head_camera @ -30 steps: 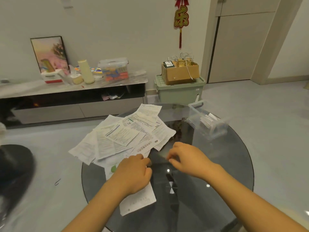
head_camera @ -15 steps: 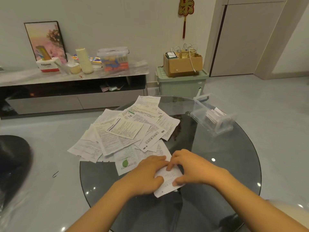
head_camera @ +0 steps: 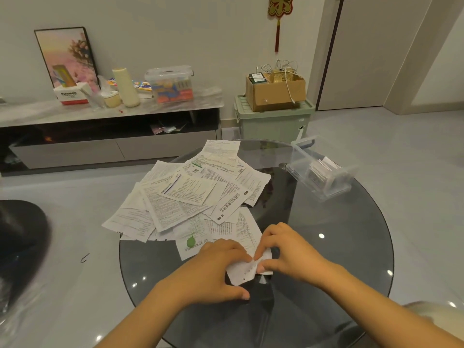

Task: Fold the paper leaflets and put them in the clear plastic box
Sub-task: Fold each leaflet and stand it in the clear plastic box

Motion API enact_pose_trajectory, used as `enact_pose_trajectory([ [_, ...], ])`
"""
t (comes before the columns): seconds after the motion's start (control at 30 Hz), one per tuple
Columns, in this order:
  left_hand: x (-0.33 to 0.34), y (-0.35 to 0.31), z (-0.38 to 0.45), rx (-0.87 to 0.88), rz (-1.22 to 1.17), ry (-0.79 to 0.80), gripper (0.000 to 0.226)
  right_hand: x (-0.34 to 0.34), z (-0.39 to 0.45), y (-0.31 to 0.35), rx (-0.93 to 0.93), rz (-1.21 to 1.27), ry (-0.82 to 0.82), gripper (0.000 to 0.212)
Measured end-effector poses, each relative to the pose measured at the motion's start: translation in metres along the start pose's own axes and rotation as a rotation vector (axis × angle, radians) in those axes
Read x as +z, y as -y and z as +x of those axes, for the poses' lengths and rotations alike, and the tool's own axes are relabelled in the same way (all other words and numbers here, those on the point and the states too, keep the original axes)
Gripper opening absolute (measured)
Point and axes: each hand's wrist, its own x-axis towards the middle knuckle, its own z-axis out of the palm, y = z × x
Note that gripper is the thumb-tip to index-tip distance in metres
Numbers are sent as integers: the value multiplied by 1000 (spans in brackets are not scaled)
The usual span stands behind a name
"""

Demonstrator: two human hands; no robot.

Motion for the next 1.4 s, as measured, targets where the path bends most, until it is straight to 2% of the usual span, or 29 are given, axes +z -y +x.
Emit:
enact_pose_trajectory([
  [0.17,-3,-5,4,21,-209,-57,26,-12,-5,-2,0,84,82,13],
  [0.27,-4,-10,7,-5,-351,-74,21,-24,-11,-7,23,234,151,14],
  [0.4,-7,-18,15,-61,-434,-58,25,-35,-19,-6,103,403,256,57],
  [0.47,-7,-19,21,-118,-458,-81,25,-39,-22,-6,193,474,225,74],
  [0.57,-8,-16,27,-185,-492,-139,22,-41,-21,-3,373,664,124,60],
  [0.63,-6,-15,31,-215,-450,-203,17,-40,-19,-2,408,720,56,53],
  [0.77,2,-12,39,-261,-388,-332,15,-24,-17,-9,400,423,-15,27],
  [0.83,4,-12,39,-246,-345,-328,24,-15,-15,-8,394,322,-46,33],
  [0.9,9,-10,40,-206,-235,-330,50,-10,-13,-6,395,260,-84,42],
  [0.97,10,-8,39,-153,-104,-369,62,-8,-10,-7,413,238,-102,49],
  [1.03,10,-5,38,-45,-11,-374,56,-10,-8,-9,431,264,-89,52],
  [1.17,13,-5,33,68,13,-176,62,-18,-6,-15,489,355,-36,52],
  [1.27,16,-6,33,106,32,-183,41,-19,-7,-17,508,357,-9,55],
  [1.33,14,-6,33,111,-11,-205,27,-18,-10,-16,461,287,-55,55],
  [1.4,12,-7,33,111,-48,-204,22,-18,-14,-14,364,237,-177,49],
])
